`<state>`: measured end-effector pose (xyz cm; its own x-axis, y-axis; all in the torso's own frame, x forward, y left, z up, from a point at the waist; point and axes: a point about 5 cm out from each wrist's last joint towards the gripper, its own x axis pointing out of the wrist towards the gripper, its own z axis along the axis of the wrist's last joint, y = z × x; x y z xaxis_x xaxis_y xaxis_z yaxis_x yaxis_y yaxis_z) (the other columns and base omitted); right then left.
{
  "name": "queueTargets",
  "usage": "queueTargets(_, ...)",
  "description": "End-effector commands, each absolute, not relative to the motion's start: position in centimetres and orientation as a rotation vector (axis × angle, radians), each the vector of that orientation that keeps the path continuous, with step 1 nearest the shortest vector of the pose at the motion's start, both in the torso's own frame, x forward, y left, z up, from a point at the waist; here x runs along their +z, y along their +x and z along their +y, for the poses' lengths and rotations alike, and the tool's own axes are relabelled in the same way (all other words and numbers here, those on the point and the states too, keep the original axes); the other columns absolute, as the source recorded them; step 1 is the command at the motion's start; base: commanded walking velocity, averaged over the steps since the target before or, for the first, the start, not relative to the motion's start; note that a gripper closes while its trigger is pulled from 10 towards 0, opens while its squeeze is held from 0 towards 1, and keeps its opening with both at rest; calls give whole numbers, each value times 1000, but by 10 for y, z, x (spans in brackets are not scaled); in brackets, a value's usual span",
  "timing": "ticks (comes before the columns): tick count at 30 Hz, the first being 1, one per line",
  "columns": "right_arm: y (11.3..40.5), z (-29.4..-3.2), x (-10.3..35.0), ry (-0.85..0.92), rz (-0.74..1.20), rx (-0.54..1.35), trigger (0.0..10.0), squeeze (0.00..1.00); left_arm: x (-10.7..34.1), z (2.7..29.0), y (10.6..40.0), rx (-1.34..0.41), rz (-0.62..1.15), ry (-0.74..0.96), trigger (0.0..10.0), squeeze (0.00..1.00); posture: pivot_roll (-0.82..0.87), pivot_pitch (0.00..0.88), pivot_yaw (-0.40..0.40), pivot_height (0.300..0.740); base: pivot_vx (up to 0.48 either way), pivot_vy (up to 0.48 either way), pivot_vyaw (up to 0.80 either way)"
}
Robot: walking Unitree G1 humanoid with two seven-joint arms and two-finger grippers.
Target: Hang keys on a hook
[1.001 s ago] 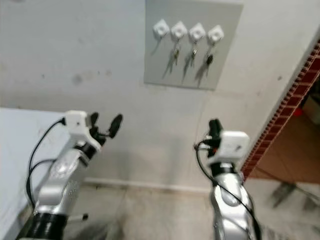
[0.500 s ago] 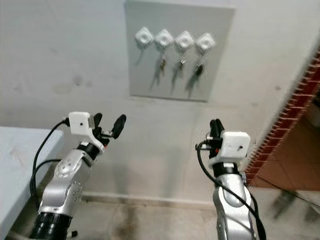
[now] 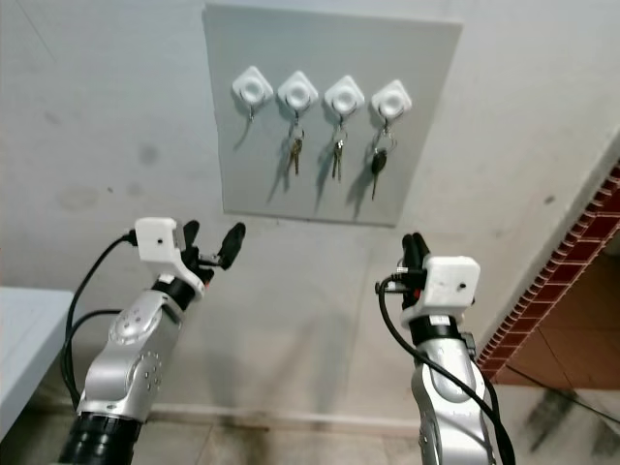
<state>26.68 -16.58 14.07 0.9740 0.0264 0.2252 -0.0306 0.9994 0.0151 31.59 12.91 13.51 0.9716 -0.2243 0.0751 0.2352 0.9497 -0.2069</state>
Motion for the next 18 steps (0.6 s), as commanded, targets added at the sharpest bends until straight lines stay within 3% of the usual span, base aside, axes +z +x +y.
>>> queueTargets(1, 269, -165, 145, 15, -230, 48, 10000, 0, 136, 132, 316, -210, -51, -206, 10000, 0, -23, 0, -60, 740, 0, 0, 0)
queueTargets(18, 290, -145, 158, -21, -217, 375, 10000, 0, 160, 107, 309, -391, -149, -161, 10000, 0, -26, 12, -60, 740, 0, 0, 0)
